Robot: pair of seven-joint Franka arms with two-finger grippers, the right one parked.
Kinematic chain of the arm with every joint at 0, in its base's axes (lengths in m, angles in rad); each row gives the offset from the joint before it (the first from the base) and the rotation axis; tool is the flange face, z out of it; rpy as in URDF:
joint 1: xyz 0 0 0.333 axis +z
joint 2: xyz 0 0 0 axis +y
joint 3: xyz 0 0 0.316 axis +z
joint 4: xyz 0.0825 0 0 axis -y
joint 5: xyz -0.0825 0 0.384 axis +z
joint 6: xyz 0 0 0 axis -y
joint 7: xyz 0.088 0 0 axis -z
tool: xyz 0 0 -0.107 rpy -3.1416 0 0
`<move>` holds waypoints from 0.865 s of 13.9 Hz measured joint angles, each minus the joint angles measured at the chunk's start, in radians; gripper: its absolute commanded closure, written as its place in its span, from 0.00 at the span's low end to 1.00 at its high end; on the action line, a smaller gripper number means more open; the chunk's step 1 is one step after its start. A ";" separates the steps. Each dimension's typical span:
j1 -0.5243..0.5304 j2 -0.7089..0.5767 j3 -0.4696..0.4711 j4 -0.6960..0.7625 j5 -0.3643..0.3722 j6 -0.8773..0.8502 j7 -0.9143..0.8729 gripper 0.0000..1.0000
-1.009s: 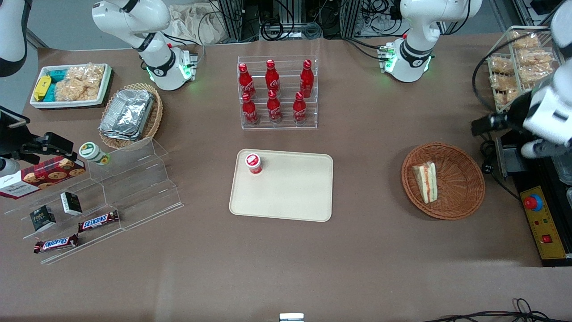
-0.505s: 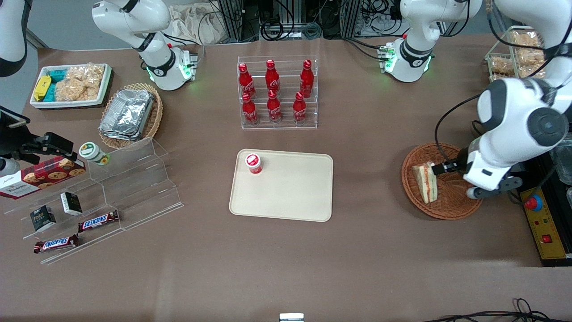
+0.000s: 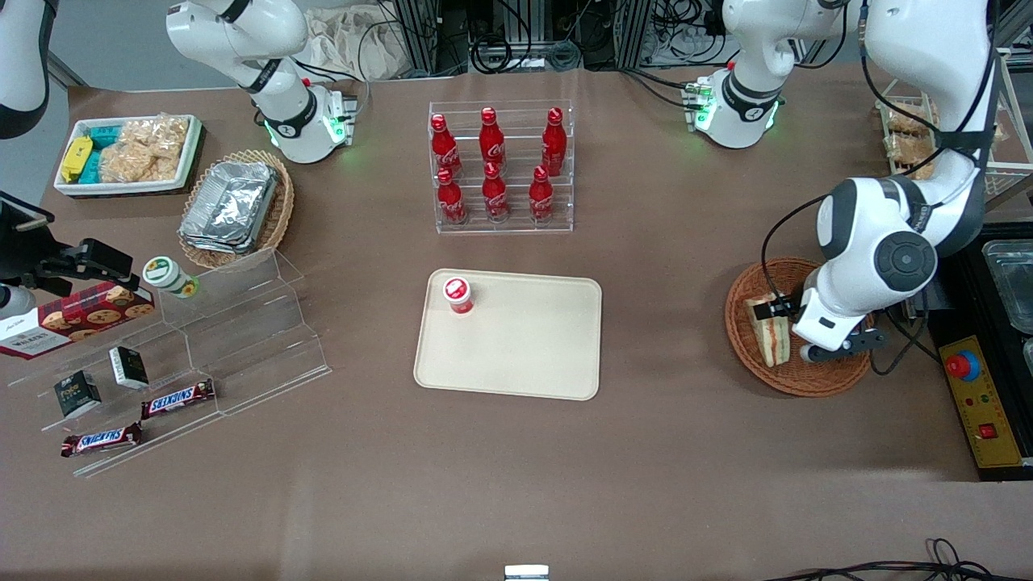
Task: Place sandwich from basket to tray
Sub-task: 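Lower the open left gripper around the wrapped sandwich and close it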
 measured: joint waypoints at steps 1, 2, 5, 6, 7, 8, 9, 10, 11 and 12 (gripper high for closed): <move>0.000 0.008 0.000 -0.017 0.000 0.028 0.000 0.00; 0.000 0.018 0.000 -0.030 0.001 0.050 0.000 0.03; 0.000 0.046 0.000 -0.041 0.001 0.083 0.000 0.33; 0.000 0.051 0.000 -0.041 0.001 0.085 0.000 0.44; -0.003 0.053 0.000 -0.041 0.001 0.086 0.000 0.55; -0.006 0.054 0.000 -0.041 0.001 0.086 -0.002 0.64; -0.010 0.054 0.000 -0.041 0.001 0.087 -0.008 0.71; -0.013 0.054 0.000 -0.041 0.001 0.088 -0.012 0.77; -0.013 0.054 0.000 -0.039 0.001 0.089 -0.014 0.84; -0.015 0.052 0.000 -0.033 0.001 0.090 -0.014 0.88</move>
